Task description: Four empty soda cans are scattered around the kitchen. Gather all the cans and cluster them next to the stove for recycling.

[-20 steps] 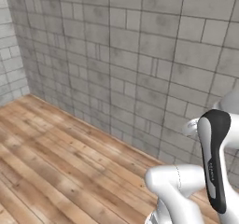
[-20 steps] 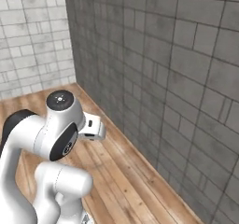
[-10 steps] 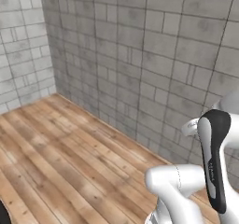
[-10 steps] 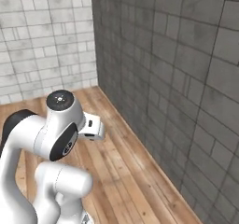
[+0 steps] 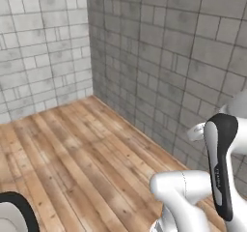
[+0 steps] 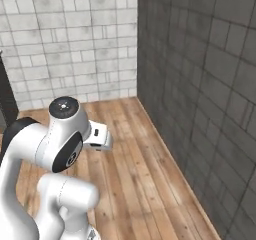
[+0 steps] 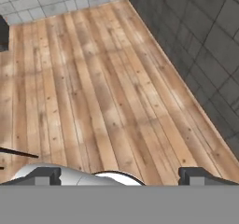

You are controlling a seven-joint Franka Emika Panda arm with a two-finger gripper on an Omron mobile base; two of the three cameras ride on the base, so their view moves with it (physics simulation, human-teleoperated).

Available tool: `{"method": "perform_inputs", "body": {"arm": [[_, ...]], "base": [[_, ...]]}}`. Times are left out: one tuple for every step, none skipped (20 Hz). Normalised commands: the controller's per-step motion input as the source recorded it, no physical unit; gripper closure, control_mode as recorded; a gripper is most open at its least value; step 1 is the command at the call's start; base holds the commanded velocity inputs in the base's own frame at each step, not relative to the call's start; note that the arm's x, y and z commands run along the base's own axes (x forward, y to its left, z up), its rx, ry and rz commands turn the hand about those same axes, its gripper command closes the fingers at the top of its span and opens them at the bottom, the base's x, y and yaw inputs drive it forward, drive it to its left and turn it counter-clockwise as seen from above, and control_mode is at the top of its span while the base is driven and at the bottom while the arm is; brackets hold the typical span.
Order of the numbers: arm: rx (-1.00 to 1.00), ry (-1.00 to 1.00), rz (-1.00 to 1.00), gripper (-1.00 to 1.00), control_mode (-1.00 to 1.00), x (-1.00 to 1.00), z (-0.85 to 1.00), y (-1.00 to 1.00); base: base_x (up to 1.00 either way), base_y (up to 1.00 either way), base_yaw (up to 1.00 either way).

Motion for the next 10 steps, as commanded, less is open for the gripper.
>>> {"method": "perform_inputs", "body": {"arm": [[0.0,0.0,0.0,-1.0,1.0,0.0,0.0,0.0],[0.0,0.0,0.0,-1.0,1.0,0.0,0.0,0.0],[0.0,0.0,0.0,-1.0,1.0,0.0,0.0,0.0],[0.0,0.0,0.0,-1.0,1.0,0.0,0.0,0.0],[0.0,0.0,0.0,-1.0,1.0,0.0,0.0,0.0],[0.0,0.0,0.0,-1.0,1.0,0.0,0.0,0.0],[0.0,0.0,0.0,-1.0,1.0,0.0,0.0,0.0],[0.0,0.0,0.0,-1.0,1.0,0.0,0.0,0.0],[0.0,0.0,0.0,-1.0,1.0,0.0,0.0,0.0],[0.0,0.0,0.0,-1.0,1.0,0.0,0.0,0.0]], "base": [[0.44,0.0,0.41],[0.42,0.0,0.44],[0.39,0.0,0.47],[0.37,0.0,0.47],[0.39,-0.06,0.48],[0.36,-0.06,0.49],[0.37,-0.16,0.49],[0.36,-0.2,0.49],[0.37,-0.26,0.49],[0.35,-0.3,0.49]]}}
